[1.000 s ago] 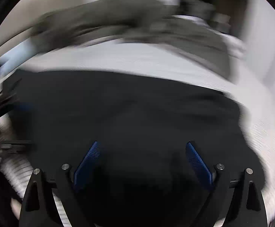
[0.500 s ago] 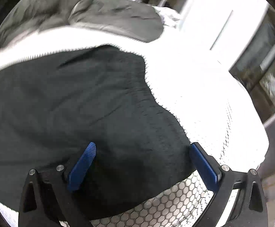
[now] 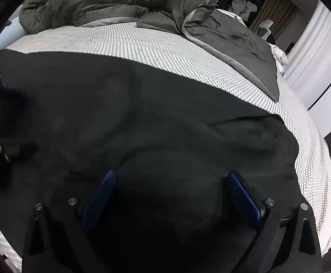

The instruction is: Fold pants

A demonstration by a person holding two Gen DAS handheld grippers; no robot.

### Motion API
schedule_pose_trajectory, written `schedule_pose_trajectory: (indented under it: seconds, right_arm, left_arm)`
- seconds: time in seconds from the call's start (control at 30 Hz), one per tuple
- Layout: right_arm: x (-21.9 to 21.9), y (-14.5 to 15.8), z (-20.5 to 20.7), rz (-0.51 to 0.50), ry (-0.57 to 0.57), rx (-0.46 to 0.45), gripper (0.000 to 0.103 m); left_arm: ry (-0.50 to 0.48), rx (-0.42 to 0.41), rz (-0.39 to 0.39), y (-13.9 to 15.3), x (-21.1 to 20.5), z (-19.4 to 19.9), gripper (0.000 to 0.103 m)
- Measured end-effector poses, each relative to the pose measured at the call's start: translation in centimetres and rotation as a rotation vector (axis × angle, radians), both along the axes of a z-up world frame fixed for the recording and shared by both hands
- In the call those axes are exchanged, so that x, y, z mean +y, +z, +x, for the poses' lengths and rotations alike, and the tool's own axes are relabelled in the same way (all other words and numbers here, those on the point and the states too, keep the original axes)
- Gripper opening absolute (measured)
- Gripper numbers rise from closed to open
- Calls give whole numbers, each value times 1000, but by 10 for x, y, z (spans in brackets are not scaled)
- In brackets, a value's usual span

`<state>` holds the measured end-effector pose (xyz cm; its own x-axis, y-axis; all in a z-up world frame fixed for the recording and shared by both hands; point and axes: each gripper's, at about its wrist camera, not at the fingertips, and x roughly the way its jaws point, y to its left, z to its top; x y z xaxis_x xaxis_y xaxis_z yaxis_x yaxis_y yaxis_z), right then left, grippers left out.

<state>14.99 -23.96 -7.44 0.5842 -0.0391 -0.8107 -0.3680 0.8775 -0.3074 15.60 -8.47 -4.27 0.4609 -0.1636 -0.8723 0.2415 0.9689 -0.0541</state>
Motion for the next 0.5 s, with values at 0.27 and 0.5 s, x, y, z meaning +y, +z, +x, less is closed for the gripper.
schedule_pose_trajectory:
  seconds: [0.27, 0.5]
  right_arm:
    - [-167, 16, 13, 70, -474, -65, 101]
    - [-128, 41, 5, -25, -410, -178, 100]
  left_arm:
    - [222, 17, 50, -3, 101, -2, 102]
    - [310, -29, 13, 11, 126, 5, 102]
